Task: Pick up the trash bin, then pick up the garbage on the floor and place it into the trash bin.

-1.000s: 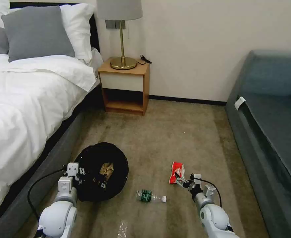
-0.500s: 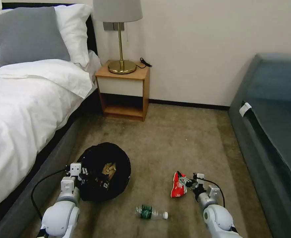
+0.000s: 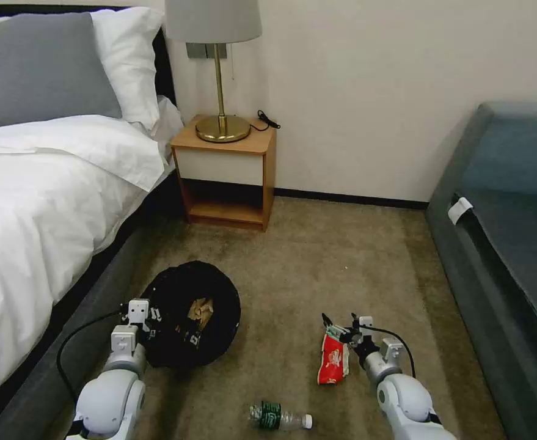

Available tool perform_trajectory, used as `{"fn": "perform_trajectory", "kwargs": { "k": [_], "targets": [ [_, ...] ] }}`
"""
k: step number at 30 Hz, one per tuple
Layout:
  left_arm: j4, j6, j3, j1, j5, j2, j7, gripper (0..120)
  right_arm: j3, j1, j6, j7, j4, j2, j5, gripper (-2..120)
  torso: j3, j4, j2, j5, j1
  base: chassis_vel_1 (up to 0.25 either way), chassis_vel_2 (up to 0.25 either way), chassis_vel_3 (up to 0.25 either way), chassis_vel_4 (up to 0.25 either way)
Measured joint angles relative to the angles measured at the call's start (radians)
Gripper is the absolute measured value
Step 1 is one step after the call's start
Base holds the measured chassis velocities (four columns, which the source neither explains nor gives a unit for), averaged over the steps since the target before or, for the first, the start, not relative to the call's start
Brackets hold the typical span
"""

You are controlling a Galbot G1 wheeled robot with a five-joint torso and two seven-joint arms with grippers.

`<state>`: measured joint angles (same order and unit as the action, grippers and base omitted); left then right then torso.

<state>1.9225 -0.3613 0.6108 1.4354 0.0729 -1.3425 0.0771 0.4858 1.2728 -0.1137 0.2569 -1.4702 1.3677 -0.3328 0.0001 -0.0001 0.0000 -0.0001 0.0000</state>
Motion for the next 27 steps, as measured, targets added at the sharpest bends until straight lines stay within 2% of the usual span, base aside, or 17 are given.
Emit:
{"fn": "perform_trajectory", "kwargs": {
  "k": [4, 6, 7, 9, 10, 13, 14, 17, 27],
  "targets": [
    [-0.002, 0.000, 0.001, -0.001, 0.000, 0.003, -0.003, 2, -0.012, -0.005, -0.005, 0.013, -0.002, -0.011, 0.001, 100, 0.000, 0.0001, 0.000, 0.0003, 0.000, 0.000, 0.000, 0.000, 0.000],
    [-0.006, 0.001, 0.005, -0.004, -0.003, 0.012, -0.016, 2, -0.076, -0.040, -0.041, 0.096, -0.018, -0.066, 0.002, 100, 0.000, 0.0001, 0.000, 0.0002, 0.000, 0.000, 0.000, 0.000, 0.000],
    [-0.006, 0.001, 0.005, -0.004, -0.003, 0.012, -0.016, 2, -0.076, -0.040, -0.041, 0.096, -0.018, -0.066, 0.002, 100, 0.000, 0.0001, 0.000, 0.0002, 0.000, 0.000, 0.000, 0.000, 0.000],
    [0.006, -0.007, 0.020, -0.002, -0.012, 0.016, -0.019, 2, -0.165, -0.084, -0.086, 0.199, -0.034, -0.150, 0.016, 100, 0.000, 0.0001, 0.000, 0.0001, 0.000, 0.000, 0.000, 0.000, 0.000],
    [0.006, -0.007, 0.020, -0.002, -0.012, 0.016, -0.019, 2, -0.165, -0.084, -0.086, 0.199, -0.034, -0.150, 0.016, 100, 0.000, 0.0001, 0.000, 0.0001, 0.000, 0.000, 0.000, 0.000, 0.000],
    [0.018, -0.027, 0.051, 0.002, -0.018, 0.015, -0.019, 2, -0.313, -0.151, -0.197, 0.274, -0.078, -0.289, -0.060, 100, 0.000, 0.0002, 0.000, 0.0001, 0.000, 0.000, 0.000, 0.000, 0.000],
    [0.018, -0.027, 0.051, 0.002, -0.018, 0.015, -0.019, 2, -0.313, -0.151, -0.197, 0.274, -0.078, -0.289, -0.060, 100, 0.000, 0.0002, 0.000, 0.0001, 0.000, 0.000, 0.000, 0.000, 0.000],
    [0.026, -0.037, 0.053, 0.005, -0.022, 0.015, -0.018, 2, -0.408, -0.185, -0.250, 0.308, -0.124, -0.354, -0.086, 100, 0.000, 0.0002, 0.000, 0.0000, 0.000, 0.000, 0.000, 0.000, 0.000],
    [0.048, -0.087, 0.039, -0.014, -0.010, 0.022, -0.012, 2, -0.638, -0.219, -0.287, 0.352, -0.177, -0.428, -0.032, 100, 0.000, 0.0001, 0.000, 0.0001, 0.000, 0.000, 0.000, 0.000, 0.000]
  ]
}}
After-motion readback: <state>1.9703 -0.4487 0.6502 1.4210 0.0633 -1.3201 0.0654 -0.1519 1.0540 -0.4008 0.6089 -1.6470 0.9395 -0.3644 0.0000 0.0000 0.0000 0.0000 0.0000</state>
